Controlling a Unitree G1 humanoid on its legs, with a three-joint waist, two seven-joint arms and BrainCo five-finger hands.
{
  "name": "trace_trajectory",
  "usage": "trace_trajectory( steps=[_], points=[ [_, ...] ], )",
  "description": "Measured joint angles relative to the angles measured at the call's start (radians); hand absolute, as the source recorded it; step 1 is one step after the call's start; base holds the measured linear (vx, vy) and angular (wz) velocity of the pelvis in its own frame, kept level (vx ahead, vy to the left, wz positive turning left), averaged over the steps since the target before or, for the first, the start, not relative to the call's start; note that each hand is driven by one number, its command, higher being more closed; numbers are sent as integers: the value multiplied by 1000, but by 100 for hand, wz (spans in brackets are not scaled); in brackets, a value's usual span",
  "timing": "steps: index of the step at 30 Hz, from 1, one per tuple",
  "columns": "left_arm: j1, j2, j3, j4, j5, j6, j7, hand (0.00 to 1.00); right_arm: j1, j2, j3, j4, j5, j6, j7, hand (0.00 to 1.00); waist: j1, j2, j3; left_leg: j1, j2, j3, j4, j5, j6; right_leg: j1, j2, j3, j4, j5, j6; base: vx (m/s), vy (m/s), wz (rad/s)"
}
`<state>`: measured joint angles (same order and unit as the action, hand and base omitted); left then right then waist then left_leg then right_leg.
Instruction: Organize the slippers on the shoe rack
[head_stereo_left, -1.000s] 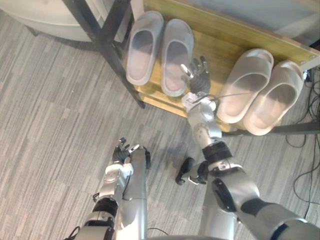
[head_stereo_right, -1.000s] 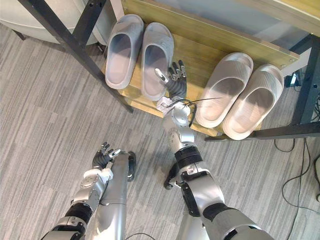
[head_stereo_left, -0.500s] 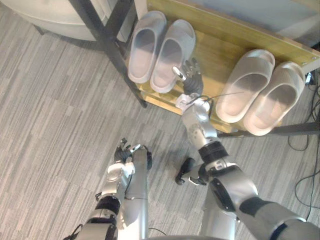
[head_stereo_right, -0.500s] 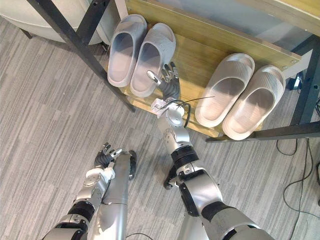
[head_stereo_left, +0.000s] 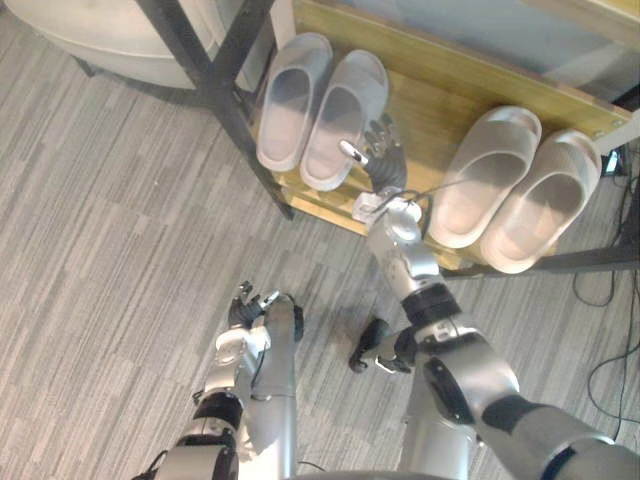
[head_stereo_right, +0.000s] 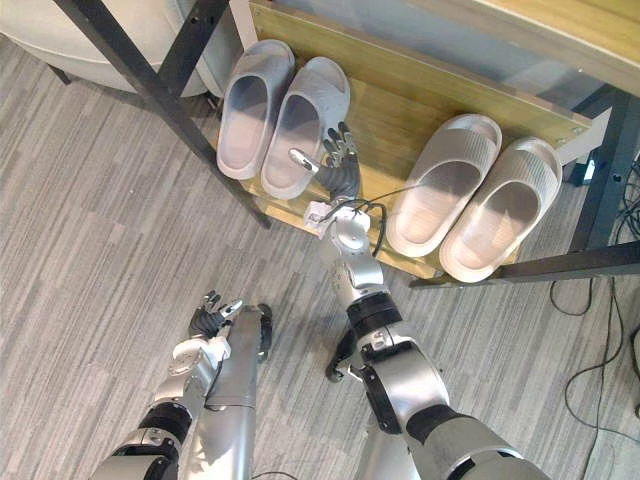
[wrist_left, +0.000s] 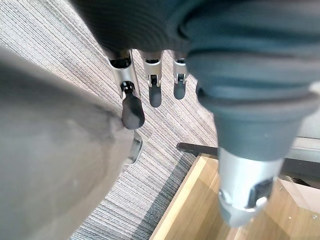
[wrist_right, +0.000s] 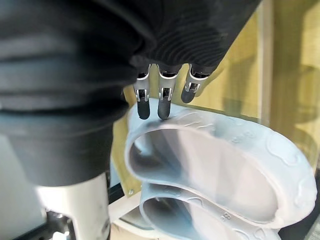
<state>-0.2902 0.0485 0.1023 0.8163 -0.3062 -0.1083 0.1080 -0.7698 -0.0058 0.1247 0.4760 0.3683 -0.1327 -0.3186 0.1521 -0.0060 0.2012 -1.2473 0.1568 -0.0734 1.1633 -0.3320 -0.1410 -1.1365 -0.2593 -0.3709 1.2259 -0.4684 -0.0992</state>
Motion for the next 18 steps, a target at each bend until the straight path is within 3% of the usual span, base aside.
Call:
trace_trajectory(
  steps=[8,12,18],
  points=[
    [80,-20,8,1,41,7,-25,0,257,-15,87,-232,-182,7,54,0,-46,-7,6,200,21,47,-120,6,11,181,27,8,-128,28,29,35,32,-5],
    [103,-36,-20,5,84,10,-43,0,396,-33,131,-349,-263,9,96,0,-62,-14,11,334,27,80,-216,15,24,305,36,5,-225,59,23,76,72,-2],
    [210,-69,-108,20,130,14,-76,0,673,-80,154,-472,-444,5,162,0,-97,-23,7,600,38,179,-407,45,46,548,50,15,-426,118,70,99,98,-6]
  ],
)
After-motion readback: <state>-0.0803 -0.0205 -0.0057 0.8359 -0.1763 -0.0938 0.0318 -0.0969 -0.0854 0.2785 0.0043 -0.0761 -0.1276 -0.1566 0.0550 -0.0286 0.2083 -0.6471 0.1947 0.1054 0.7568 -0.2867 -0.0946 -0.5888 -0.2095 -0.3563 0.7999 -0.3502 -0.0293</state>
